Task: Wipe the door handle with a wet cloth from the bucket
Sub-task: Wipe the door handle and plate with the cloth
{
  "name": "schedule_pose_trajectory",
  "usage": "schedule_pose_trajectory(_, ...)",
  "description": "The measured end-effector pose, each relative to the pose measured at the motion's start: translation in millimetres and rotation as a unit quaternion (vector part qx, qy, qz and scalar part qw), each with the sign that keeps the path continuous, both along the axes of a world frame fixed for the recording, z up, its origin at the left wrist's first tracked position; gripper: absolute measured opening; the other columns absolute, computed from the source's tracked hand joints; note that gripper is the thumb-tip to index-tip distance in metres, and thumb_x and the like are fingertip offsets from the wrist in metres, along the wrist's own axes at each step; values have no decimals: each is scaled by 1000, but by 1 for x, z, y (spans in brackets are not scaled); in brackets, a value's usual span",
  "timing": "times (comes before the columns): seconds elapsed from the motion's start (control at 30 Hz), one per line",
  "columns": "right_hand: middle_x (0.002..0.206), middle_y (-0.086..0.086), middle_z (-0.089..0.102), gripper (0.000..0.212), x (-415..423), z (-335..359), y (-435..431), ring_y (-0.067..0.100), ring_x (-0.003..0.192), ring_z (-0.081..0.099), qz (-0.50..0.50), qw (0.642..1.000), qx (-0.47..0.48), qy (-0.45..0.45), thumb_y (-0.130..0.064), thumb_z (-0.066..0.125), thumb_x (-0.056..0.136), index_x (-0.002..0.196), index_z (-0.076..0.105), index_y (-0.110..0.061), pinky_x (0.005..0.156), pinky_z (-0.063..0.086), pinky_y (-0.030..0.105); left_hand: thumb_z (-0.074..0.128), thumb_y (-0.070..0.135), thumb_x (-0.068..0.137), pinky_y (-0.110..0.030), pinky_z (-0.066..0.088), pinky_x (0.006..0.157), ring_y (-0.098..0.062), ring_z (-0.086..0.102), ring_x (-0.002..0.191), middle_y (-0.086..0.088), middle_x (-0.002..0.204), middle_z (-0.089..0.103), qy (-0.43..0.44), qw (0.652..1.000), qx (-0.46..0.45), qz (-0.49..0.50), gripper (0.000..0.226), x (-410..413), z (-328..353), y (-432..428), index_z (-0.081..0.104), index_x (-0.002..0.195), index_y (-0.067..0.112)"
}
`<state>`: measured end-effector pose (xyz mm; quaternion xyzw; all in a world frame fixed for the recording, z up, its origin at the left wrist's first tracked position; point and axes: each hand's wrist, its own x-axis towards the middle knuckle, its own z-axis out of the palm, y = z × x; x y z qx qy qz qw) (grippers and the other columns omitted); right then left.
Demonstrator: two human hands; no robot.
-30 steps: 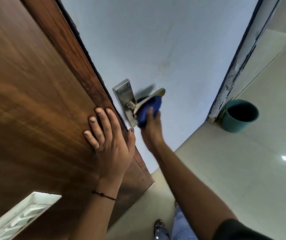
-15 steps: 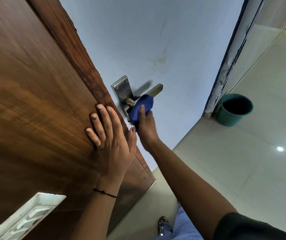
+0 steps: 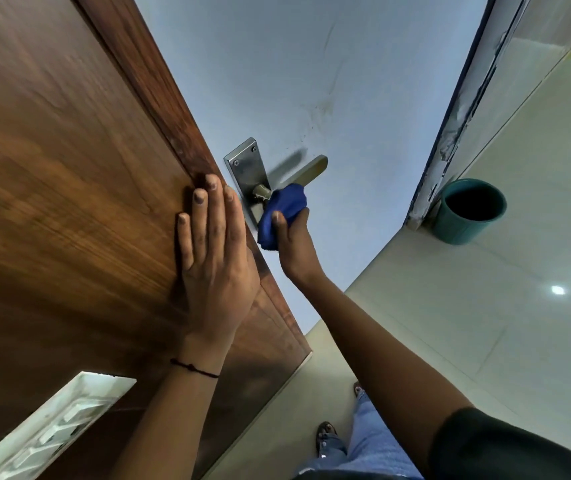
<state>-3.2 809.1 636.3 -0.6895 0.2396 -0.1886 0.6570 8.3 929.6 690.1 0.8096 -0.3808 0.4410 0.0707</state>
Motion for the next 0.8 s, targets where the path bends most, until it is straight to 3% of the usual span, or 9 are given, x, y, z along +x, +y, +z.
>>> schedule_pose_trajectory(0.07,103,7,59,25,-12,-13,-12,19,83,59,37,994,-96,48,-32,41,99,114,35,-14,74,49,32,36,12,98,-37,-3,121,-17,-11,148,-7,154,14,-9,1000,0,0,65,1,-1,-1,0,151,7)
schedule_pose_trajectory(0.17,100,2,59,19,-32,-14,-28,6,71,57,-59,992,-103,49,-30,43,98,111,37,-18,64,44,25,37,15,98,-38,-5,121,-17,-10,148,-12,157,3,-26,999,18,17,64,4,-3,-1,2,151,7)
schedule_pose_trajectory(0.23,111,-1,57,23,-36,-5,-35,8,82,58,-161,984,-70,-4,-27,43,98,120,37,-24,68,44,22,35,17,98,-38,-7,121,-18,-10,148,-9,157,-5,-30,999,25,17,64,4,-2,-2,1,152,7)
schedule_pose_trajectory(0.3,127,1,53,31,-31,5,-34,18,95,57,-166,974,-152,-42,-21,46,95,123,39,-32,77,48,30,33,18,99,-39,-7,121,-17,-9,149,-10,158,-4,-27,999,24,11,62,3,-3,-3,2,152,7)
schedule_pose_trajectory(0.43,157,5,27,57,-8,0,-19,38,123,40,-75,865,-491,74,-39,42,92,146,27,-31,97,38,47,32,20,99,-39,-6,121,-17,-7,149,-9,160,-9,-23,999,25,8,61,3,-3,-1,3,152,8)
schedule_pose_trajectory(0.53,147,1,45,53,-3,-1,-35,36,131,32,-94,799,-590,70,-42,51,89,139,37,-31,104,30,52,35,22,99,-39,-6,121,-17,-7,149,-5,159,-8,-24,999,28,2,63,4,-4,0,4,152,8)
schedule_pose_trajectory(0.63,126,-7,62,50,3,3,-73,32,124,48,-129,708,-690,75,-33,65,81,128,47,-31,104,28,52,38,22,97,-39,-5,121,-16,-6,149,-8,157,3,-16,1000,18,-11,66,4,-3,0,5,152,8)
schedule_pose_trajectory(0.7,123,-5,63,49,3,17,-103,33,122,52,-94,705,-697,89,-25,64,80,127,51,-28,105,25,53,39,23,96,-38,-6,121,-15,-5,149,-10,156,7,-8,1000,14,-21,67,4,-3,0,4,152,9)
schedule_pose_trajectory(0.8,132,-2,56,49,4,38,-137,31,126,43,41,787,-604,122,-22,58,86,133,47,-25,105,24,50,37,25,97,-38,-8,121,-15,-7,149,-10,157,6,-11,1000,19,-18,66,5,-3,-1,5,152,10)
